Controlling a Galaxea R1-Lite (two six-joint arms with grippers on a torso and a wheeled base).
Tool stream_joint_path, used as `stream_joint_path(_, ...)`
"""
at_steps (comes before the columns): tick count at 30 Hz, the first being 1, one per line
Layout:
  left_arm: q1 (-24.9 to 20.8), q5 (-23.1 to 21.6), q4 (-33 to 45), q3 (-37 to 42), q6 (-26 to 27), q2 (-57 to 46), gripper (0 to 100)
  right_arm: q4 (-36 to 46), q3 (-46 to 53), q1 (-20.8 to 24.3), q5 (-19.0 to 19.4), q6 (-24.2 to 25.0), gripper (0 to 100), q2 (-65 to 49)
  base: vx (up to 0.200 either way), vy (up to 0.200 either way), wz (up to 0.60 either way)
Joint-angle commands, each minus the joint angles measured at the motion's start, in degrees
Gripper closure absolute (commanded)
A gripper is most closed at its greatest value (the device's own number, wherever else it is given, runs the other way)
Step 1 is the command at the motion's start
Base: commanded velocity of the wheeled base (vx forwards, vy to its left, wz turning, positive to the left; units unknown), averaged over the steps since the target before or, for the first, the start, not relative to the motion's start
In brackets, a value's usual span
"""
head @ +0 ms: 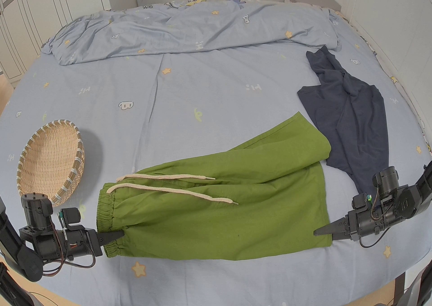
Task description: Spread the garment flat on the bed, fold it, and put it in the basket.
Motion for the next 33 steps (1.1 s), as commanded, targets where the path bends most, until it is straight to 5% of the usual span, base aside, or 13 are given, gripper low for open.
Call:
stream_joint_path(1, 0.36, -0.05, 0.03, -0.05, 0.16, 0.05, 100, -0.01, 0.1, -0.87, -0.28, -0.01, 100, 0.35, 0.0, 0.0, 0.0)
stream_joint_path(33, 6.51, -0.4, 4.25, 2.76, 0.25, -3.29, 100, 0.87, 7.48, -4.12, -2.83, -0.1, 100, -9.49, 0.0, 0.0, 0.0)
